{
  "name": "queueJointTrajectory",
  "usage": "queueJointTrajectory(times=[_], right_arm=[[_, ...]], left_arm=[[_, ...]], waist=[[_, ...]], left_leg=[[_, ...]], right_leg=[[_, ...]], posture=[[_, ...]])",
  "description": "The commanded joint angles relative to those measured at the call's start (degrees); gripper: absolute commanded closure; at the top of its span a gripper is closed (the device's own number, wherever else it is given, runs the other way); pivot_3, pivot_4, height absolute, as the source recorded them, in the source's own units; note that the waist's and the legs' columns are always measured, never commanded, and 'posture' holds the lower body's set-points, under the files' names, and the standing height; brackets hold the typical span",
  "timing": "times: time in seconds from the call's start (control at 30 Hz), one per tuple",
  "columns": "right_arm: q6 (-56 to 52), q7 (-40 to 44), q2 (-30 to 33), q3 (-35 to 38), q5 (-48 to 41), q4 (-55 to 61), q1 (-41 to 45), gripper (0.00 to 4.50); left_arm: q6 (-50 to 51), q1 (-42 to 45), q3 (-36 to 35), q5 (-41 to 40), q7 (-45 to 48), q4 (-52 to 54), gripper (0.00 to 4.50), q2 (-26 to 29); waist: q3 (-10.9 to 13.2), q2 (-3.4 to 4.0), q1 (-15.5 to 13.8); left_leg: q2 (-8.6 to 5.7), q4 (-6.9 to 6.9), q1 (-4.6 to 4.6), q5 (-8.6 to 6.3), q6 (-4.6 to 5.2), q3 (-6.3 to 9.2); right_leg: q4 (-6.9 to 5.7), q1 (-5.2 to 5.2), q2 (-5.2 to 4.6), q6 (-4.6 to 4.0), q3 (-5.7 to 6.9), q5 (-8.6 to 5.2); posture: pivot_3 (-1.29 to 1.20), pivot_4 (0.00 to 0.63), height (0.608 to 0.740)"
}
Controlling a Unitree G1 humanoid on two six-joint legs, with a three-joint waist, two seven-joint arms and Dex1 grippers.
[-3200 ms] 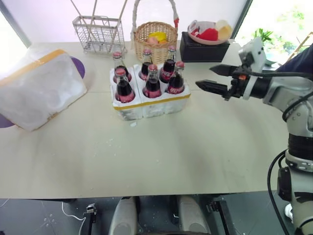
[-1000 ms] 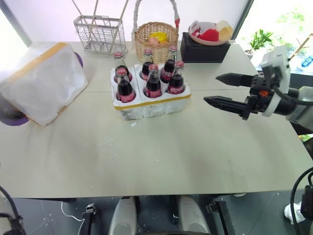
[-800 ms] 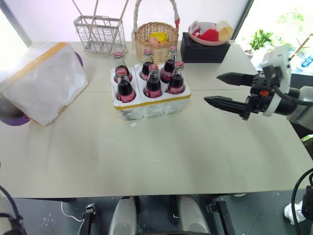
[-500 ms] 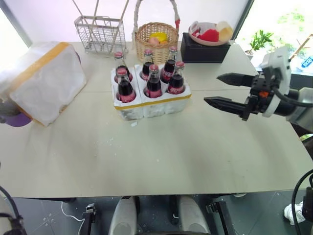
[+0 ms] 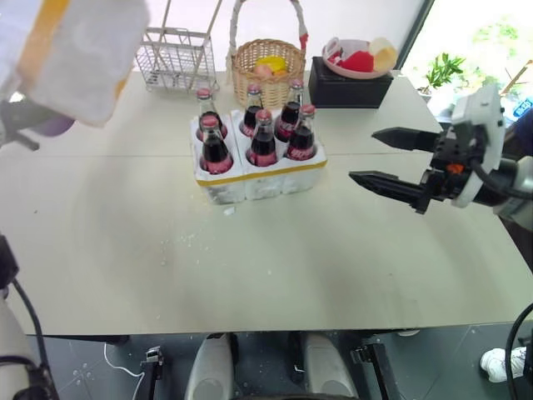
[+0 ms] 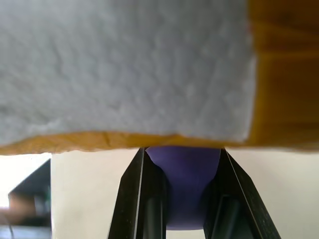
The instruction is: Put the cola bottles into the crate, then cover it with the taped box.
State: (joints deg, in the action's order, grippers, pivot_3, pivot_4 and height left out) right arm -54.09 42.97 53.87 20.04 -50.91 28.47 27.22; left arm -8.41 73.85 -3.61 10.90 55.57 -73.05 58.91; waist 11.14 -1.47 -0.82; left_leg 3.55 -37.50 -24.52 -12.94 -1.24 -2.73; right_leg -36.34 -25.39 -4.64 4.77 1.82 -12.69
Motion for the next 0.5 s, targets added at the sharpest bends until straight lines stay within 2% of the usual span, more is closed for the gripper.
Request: queueJointTrajectory(times=[0.03, 0.13, 0.27, 0.5], right_arm=[[1.23, -1.15, -0.09, 2.52, -1.40, 1.86, -0.05, 0.00], [1.06, -2.41, -0.88, 2.17, -2.15, 2.32, -0.24, 0.00], [1.21, -4.31, -2.07, 1.76, -2.82, 2.11, -0.01, 0.00], [1.30, -6.93, -3.71, 2.13, -3.63, 2.48, -0.81, 0.00]], left_arm=[[-5.75, -2.55, 0.14, -2.48, 1.33, 10.24, 4.22, -2.09], [-3.55, -9.53, 4.14, 2.56, -4.76, 30.12, 4.22, -4.65], [1.82, -13.59, 5.83, 8.75, -12.72, 46.21, 4.22, -6.13], [2.35, -18.47, 10.80, 22.27, -20.16, 59.56, 4.22, -4.17]], waist=[[0.00, 0.00, 0.08], [0.00, 0.01, 0.12], [0.00, 0.00, 0.26], [-0.03, 0.05, 0.15]], left_leg=[[0.00, -0.01, 0.00, 0.00, 0.00, 0.00], [0.00, 0.01, 0.04, 0.00, 0.00, -0.01], [0.00, -0.05, 0.02, 0.01, 0.00, 0.00], [-0.01, -0.07, 0.11, 0.01, 0.01, -0.01]], right_leg=[[0.00, 0.00, 0.00, 0.00, 0.00, 0.01], [-0.04, 0.01, 0.01, 0.00, -0.07, 0.02], [-0.09, 0.00, 0.05, 0.03, -0.12, 0.04], [-0.17, 0.01, 0.09, 0.04, -0.19, 0.05]], posture=[[0.00, 0.150, 0.740], [0.00, 0.150, 0.740], [0.00, 0.150, 0.740], [0.00, 0.150, 0.740]])
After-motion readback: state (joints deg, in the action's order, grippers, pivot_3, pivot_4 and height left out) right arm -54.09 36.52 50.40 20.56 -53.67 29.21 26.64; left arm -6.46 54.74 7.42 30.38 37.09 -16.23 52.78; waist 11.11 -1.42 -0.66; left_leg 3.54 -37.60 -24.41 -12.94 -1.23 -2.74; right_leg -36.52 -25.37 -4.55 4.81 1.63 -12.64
